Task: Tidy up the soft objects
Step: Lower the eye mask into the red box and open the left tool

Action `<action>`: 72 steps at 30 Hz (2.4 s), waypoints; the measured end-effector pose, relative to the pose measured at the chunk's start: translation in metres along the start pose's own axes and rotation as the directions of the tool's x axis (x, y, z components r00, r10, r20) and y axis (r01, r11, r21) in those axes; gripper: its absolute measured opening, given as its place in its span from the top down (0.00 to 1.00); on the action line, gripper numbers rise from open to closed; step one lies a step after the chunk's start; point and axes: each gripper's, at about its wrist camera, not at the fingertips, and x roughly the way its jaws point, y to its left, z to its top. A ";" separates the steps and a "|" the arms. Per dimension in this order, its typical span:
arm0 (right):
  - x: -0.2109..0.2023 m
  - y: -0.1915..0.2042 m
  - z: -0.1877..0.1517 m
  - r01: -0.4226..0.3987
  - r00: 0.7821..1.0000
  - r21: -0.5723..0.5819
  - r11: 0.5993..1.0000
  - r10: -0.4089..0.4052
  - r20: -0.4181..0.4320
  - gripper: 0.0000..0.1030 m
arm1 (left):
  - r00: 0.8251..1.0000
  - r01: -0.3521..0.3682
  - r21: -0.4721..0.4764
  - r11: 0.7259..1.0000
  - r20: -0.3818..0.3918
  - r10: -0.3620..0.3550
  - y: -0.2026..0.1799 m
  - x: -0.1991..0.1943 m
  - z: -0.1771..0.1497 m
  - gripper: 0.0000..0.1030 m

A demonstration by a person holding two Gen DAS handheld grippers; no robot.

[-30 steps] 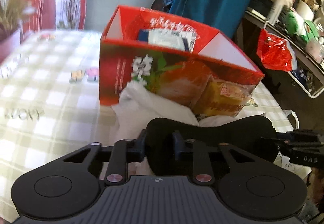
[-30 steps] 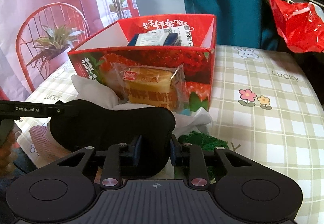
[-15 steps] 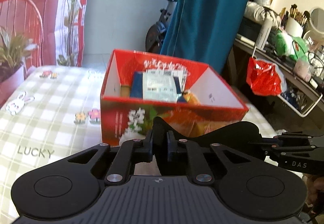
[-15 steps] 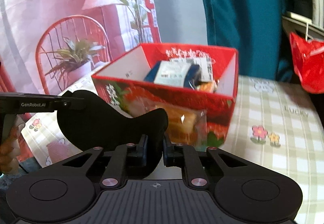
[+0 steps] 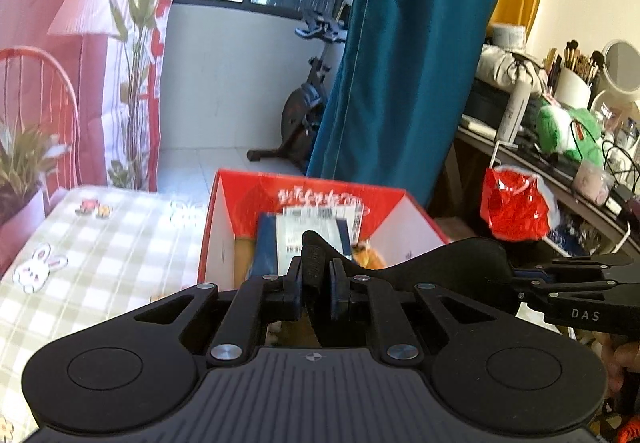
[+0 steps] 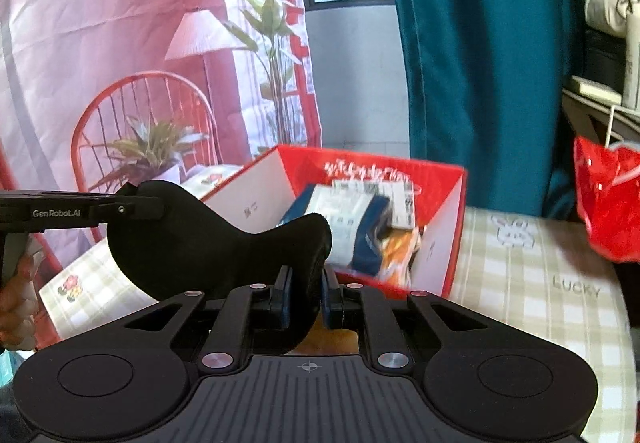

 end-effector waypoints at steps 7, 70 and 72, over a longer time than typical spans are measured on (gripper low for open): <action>0.012 -0.011 0.031 0.017 1.000 -0.030 0.999 -0.017 0.022 0.87 | 1.000 -0.006 0.009 1.000 0.027 0.005 0.000 0.017 0.024 0.87; 0.135 -0.055 0.047 0.157 0.950 -0.042 0.987 -0.163 -0.267 0.67 | 0.955 -0.035 0.145 0.989 -0.288 0.077 0.017 0.127 0.042 0.37; 0.125 -0.053 0.048 0.151 0.957 -0.046 0.987 -0.158 -0.245 0.67 | 0.959 -0.036 0.141 0.989 -0.273 0.074 0.016 0.117 0.042 0.36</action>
